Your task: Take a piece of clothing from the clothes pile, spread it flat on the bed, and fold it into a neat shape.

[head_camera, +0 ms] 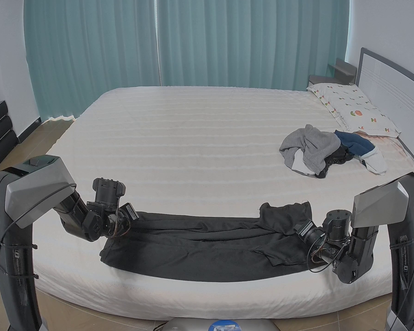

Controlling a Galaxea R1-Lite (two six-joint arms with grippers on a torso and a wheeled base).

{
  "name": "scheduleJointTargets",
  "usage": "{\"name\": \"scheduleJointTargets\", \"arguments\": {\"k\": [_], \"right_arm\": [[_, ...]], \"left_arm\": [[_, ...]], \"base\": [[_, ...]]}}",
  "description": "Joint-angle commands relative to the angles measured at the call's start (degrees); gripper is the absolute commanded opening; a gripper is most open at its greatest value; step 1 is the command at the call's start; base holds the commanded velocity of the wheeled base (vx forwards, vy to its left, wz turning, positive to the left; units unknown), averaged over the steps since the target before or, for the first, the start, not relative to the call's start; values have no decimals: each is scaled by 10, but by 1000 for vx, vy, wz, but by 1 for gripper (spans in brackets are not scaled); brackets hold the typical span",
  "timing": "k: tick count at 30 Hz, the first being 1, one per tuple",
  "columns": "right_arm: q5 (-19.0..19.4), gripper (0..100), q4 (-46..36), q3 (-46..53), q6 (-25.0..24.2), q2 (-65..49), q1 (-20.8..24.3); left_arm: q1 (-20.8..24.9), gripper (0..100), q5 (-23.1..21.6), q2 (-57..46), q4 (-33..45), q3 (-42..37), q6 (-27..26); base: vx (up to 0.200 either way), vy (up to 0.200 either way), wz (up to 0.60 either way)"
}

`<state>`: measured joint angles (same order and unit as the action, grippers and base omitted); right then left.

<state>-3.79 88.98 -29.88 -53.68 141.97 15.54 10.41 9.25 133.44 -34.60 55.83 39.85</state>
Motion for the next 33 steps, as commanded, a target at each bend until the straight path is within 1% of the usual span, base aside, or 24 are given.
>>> {"name": "scheduleJointTargets", "arguments": {"k": [1,4,8,12,17,19,22,23,24,25,26,30,31,33], "right_arm": [[0,0,8,0,1,1,2],[-1,0,8,0,0,1,5],[-3,0,8,-1,0,-3,6],[-4,0,8,-4,0,-5,6],[-7,0,8,-23,1,-11,6],[-8,0,8,-51,2,-11,5],[-10,0,8,-85,7,-11,4],[-10,0,8,-112,9,-13,3],[-12,0,8,-122,11,-13,1],[-14,0,8,-124,12,-13,0],[-24,0,8,-130,16,-13,-3],[-37,0,9,-137,17,-13,-4],[-38,0,9,-140,20,-14,-4],[-38,0,9,-141,21,-15,-5]], "left_arm": [[-4,0,8,0,1,3,0],[-5,0,10,-5,1,9,1],[-10,0,29,-17,-2,10,1],[-18,0,31,-34,-6,9,6],[-26,0,30,-49,-23,9,37],[-32,0,29,-44,-57,13,55],[-38,0,29,-37,-96,19,64],[-39,0,31,-22,-133,22,71],[-39,0,33,-15,-155,21,74],[-39,0,33,-14,-160,21,74],[-40,0,36,-8,-184,16,75],[-42,0,38,-2,-203,15,80],[-42,0,38,-2,-205,15,95],[-42,0,38,-3,-208,14,107]], "base": [[0,0,0],[0,0,0],[0,0,0],[0,0,0],[0,0,0],[0,0,0],[0,0,0],[0,0,0],[0,0,0],[0,0,0],[0,0,0],[0,0,0],[0,0,0],[0,0,0]]}}
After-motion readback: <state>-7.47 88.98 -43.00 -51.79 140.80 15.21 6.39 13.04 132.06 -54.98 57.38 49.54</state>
